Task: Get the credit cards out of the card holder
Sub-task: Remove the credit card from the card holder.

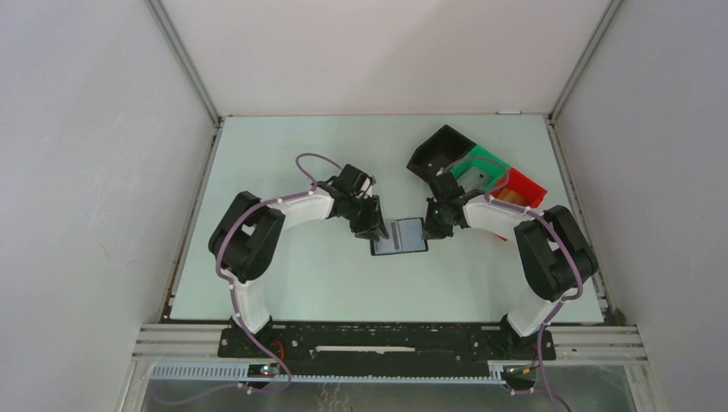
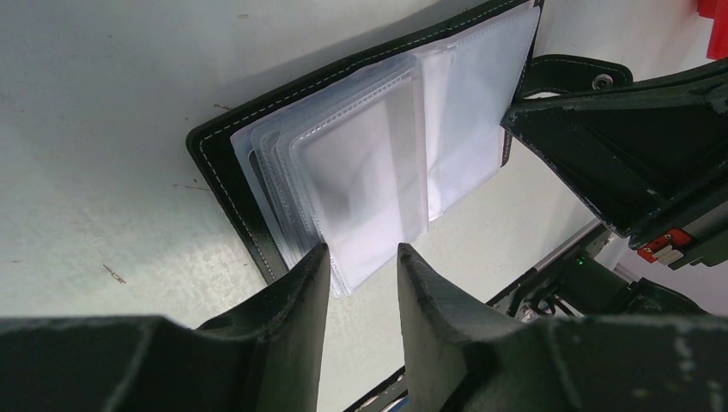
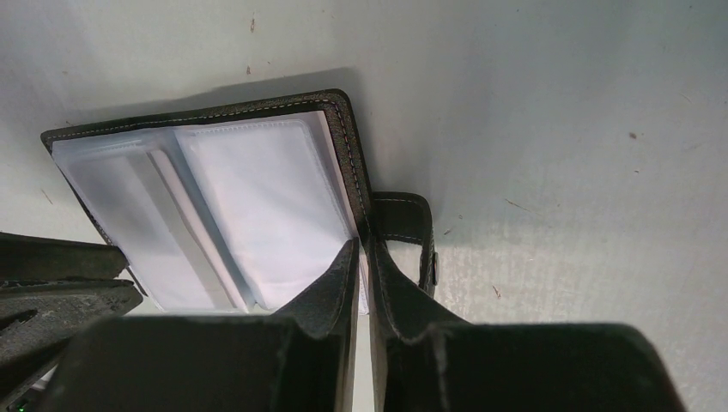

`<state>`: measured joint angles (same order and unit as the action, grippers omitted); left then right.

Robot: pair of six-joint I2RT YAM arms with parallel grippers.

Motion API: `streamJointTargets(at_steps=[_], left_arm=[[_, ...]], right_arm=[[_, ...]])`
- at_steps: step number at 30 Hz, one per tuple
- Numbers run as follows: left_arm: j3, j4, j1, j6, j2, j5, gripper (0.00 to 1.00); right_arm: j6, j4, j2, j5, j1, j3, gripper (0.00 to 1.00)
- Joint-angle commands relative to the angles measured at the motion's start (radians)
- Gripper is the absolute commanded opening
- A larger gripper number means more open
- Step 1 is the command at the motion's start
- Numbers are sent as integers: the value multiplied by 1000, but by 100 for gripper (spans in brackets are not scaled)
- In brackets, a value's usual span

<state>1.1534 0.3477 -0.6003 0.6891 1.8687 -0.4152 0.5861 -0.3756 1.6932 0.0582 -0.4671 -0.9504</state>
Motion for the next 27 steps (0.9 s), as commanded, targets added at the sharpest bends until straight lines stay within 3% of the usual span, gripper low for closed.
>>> streamJointTargets(at_steps=[1,27], left_arm=[[55,4,-15,-16,25,-14,40],[116,-24,-45,0,-25,-74,39]], right_arm=[[16,38,40,-35,-2,8,14],[37,52,48,-22,-16,21,13]])
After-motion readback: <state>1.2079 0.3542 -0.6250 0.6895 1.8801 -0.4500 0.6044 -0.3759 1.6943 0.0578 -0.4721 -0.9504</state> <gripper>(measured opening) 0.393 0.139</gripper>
